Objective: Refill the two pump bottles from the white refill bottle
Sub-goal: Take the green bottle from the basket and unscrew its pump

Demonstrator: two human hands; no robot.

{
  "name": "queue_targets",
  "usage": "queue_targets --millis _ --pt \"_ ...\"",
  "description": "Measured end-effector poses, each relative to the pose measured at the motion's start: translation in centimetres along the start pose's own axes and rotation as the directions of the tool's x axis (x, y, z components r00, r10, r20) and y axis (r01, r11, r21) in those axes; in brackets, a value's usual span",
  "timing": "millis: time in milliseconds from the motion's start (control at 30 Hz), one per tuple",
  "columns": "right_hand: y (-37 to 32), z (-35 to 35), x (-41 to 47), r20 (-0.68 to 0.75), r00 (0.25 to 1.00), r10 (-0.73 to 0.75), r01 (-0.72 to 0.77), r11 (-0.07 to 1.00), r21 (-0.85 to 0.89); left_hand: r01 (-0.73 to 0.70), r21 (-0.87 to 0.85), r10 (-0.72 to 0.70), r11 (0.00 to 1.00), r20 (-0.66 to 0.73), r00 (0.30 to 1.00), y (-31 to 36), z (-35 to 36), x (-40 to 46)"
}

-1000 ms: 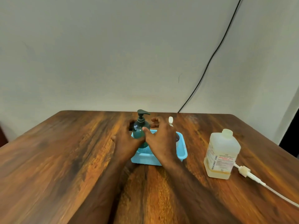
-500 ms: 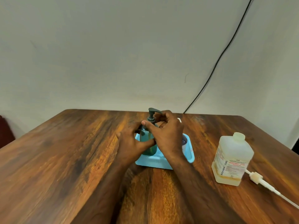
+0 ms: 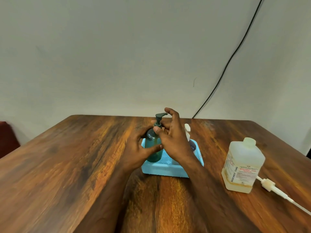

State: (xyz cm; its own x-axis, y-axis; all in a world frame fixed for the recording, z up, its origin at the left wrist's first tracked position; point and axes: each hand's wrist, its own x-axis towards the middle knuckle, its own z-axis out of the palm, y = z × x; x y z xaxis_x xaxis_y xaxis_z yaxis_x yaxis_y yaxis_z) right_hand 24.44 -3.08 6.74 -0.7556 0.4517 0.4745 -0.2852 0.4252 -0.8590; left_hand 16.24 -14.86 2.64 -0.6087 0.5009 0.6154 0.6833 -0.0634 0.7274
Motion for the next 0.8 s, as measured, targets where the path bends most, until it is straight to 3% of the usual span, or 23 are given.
queue_targets --millis 267,467,667,800 --pt "-0.3 0.7 -0.9 -0.231 0.960 -0.159 0.107 0.969 -0.222 -0.037 0.077 0.040 0.996 -0.040 0.998 0.2 0.1 -0.1" --pt "0.6 0.9 -1.1 -0.158 0.973 -0.168 0.149 0.981 -0.122 -0.045 0.041 0.046 0.998 -0.024 0.999 -0.3 0.2 0.0" --pt "0.6 0.9 -0.9 -0.242 0.949 -0.202 0.150 0.964 -0.218 -0.037 0.078 0.039 0.996 -0.025 0.999 -0.3 0.1 0.0" --pt "0.8 0.7 -0.9 -0.242 0.954 -0.179 0.141 0.976 -0.164 -0.027 0.079 0.027 0.997 -0.007 1.000 0.0 0.3 0.0"
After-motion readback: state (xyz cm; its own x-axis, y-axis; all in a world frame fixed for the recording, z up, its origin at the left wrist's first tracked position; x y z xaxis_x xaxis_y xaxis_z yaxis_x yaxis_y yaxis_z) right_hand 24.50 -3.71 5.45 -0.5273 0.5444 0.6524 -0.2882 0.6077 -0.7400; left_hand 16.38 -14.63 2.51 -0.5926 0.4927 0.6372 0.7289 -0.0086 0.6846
